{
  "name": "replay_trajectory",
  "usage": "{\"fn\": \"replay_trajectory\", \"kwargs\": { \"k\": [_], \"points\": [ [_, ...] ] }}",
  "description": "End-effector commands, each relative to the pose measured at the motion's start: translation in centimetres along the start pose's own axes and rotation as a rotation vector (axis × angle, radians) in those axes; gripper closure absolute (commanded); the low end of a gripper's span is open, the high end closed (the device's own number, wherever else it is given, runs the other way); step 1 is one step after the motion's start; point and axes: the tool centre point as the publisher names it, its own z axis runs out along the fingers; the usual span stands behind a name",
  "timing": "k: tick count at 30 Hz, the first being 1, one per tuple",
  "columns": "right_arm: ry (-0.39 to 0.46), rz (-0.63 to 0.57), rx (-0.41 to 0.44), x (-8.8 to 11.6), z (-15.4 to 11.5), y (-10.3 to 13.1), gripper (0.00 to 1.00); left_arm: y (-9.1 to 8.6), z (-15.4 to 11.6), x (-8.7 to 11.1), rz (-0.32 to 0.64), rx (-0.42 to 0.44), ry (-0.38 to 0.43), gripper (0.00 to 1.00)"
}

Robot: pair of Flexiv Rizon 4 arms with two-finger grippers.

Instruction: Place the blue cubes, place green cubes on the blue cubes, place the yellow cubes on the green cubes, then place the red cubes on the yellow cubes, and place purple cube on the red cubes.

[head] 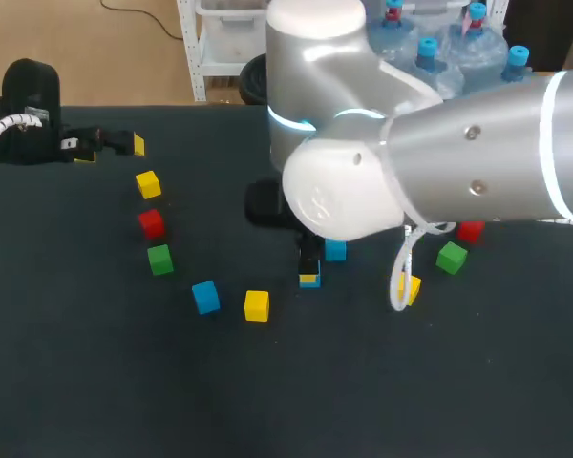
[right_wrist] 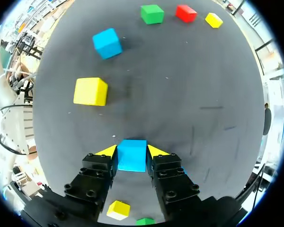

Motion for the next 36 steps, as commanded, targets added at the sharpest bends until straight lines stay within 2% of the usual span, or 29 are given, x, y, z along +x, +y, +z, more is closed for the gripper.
{"fn": "replay_trajectory", "kwargs": {
  "k": [1,25,36],
  "points": [
    [0.009,0.004,-0.031,-0.5,0.2,-1.1,1.00,0.2,0.0,0.1,0.002,0.012,-0.007,0.00],
    [0.040,0.034,-0.024,-0.1,-0.3,-4.4,1.00,0.2,0.0,0.1,0.002,0.012,-0.007,0.00],
    [0.040,0.079,-0.034,-0.2,-0.1,-4.8,1.00,0.2,0.0,0.1,0.002,0.012,-0.007,0.00]
  ]
}}
